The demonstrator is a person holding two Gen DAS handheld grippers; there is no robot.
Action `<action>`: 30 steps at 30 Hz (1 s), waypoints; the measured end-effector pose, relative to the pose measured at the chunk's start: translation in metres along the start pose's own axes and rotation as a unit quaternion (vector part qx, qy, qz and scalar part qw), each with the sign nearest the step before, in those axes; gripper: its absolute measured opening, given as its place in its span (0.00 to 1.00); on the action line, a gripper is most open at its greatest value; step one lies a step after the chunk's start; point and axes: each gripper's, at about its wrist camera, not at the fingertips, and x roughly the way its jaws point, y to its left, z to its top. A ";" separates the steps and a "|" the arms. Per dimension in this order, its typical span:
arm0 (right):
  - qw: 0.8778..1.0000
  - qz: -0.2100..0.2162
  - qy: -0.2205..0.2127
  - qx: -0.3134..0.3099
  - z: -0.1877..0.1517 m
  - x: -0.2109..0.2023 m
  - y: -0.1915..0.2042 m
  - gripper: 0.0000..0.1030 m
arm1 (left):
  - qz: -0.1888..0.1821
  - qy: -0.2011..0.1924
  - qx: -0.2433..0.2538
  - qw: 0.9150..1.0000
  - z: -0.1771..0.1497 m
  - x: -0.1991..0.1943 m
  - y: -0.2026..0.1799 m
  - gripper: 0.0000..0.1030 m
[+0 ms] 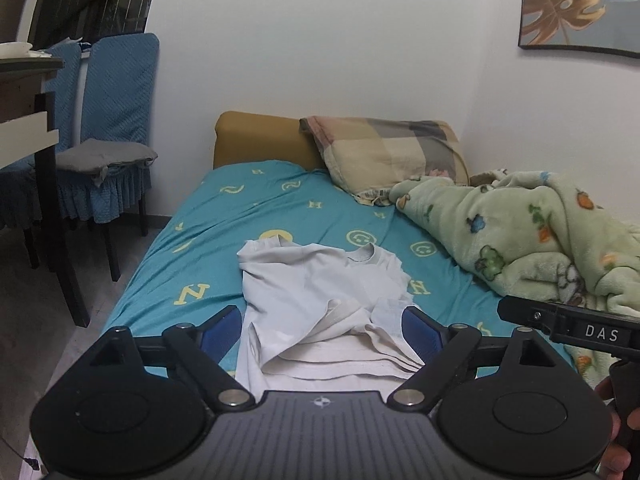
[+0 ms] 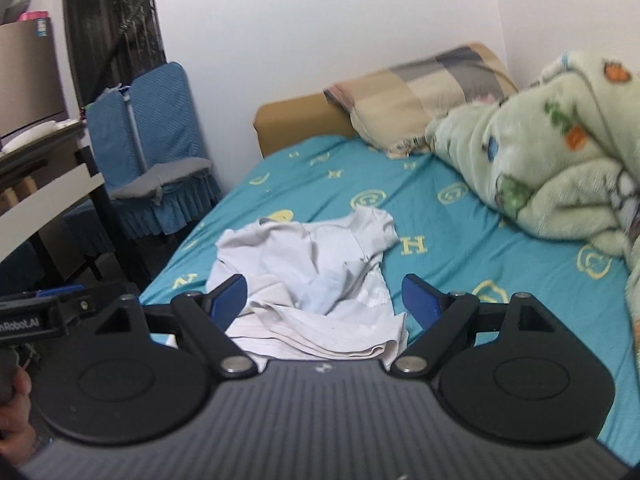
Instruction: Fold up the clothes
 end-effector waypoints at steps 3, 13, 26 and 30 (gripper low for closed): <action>1.000 0.000 -0.009 0.002 0.002 -0.013 0.002 0.83 | 0.003 -0.004 0.003 1.000 -0.006 -0.018 -0.005 0.88; 0.999 0.004 -0.031 0.009 0.012 -0.046 0.002 0.65 | 0.025 -0.001 -0.001 1.000 -0.021 -0.047 -0.017 0.89; 0.997 -0.001 -0.021 0.068 0.014 -0.051 -0.027 0.82 | 0.066 0.047 -0.001 0.997 -0.024 -0.040 -0.048 0.89; 0.997 0.009 -0.015 0.080 0.011 -0.052 -0.037 0.82 | 0.059 0.069 -0.033 0.995 -0.016 -0.039 -0.055 0.89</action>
